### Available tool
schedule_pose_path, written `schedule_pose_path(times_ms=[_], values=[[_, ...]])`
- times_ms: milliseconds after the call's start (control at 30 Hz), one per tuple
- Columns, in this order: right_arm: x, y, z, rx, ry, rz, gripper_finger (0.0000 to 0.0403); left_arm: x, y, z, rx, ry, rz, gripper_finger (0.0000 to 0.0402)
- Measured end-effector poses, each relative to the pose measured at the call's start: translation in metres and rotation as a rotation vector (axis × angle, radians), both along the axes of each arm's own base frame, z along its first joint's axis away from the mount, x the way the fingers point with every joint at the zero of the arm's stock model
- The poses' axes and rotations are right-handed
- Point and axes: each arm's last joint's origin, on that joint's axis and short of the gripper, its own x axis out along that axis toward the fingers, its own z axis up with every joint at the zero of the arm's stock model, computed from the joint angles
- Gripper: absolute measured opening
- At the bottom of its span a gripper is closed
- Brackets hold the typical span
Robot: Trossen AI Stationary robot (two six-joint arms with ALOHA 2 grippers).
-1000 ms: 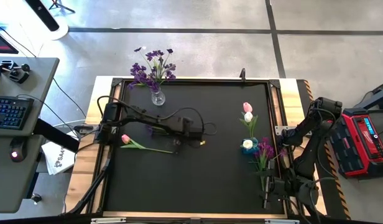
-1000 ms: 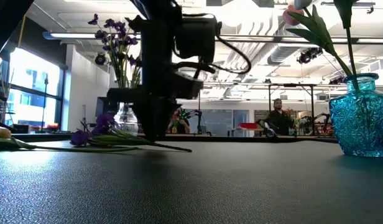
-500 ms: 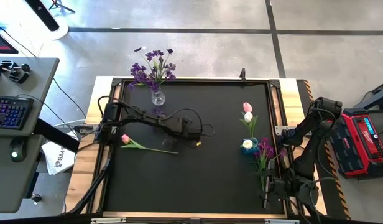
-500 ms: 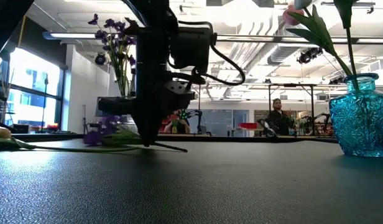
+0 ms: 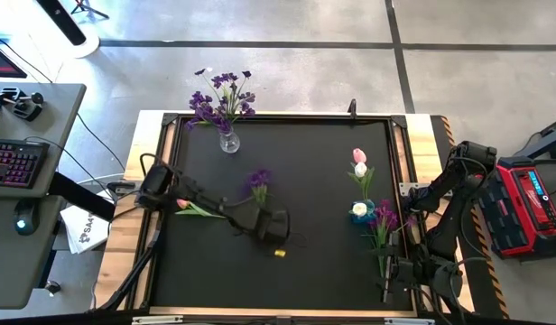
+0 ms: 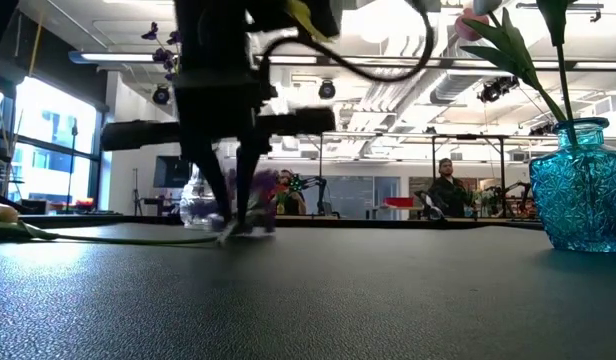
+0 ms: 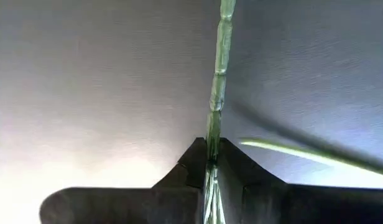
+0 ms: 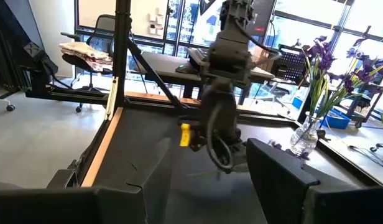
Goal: Sort flowers into vase by color
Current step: Put the violet flowers into the transparent white vase
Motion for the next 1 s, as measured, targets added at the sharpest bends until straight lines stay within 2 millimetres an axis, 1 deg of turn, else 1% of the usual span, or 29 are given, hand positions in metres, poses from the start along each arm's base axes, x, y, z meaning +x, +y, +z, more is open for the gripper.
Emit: schedule_pose_path(times_ms=[67,133,267,400,533,633,700,800,933,1000], values=[[0.000,0.000,0.000,-0.001,0.000,0.000,0.0192,0.001,-0.004,0.000,0.051,-0.028,-0.043,0.0006],[0.000,0.000,0.000,-0.003,0.000,0.000,0.0192,0.004,-0.002,0.001,0.063,-0.048,-0.043,0.0012],[0.000,0.000,0.000,0.005,-0.001,0.000,0.0192,0.007,0.013,0.000,0.060,-0.045,0.001,0.0047],[0.000,0.000,0.000,0.005,-0.001,0.000,0.0192,0.010,0.029,0.000,0.048,-0.069,0.126,0.0094],[0.000,0.000,0.000,0.005,-0.001,0.000,0.0192,0.011,0.038,0.000,0.023,-0.121,0.313,0.0135],[0.000,0.000,0.000,0.005,-0.001,0.000,0.0192,0.009,0.038,0.000,-0.003,-0.177,0.499,0.0155],[0.000,0.000,0.000,0.004,0.000,0.000,0.0192,0.008,0.033,0.001,-0.035,-0.247,0.676,0.0161],[0.000,0.000,-0.001,-0.009,0.003,0.000,0.0192,0.010,0.021,0.008,-0.124,-0.379,0.970,0.0162],[0.000,0.000,-0.001,-0.016,0.006,0.000,0.0192,0.018,0.002,0.022,-0.352,-0.557,1.463,0.0161],[0.000,0.000,-0.001,-0.020,0.007,0.000,0.0192,0.018,-0.004,0.023,-0.413,-0.621,1.661,0.0161]])
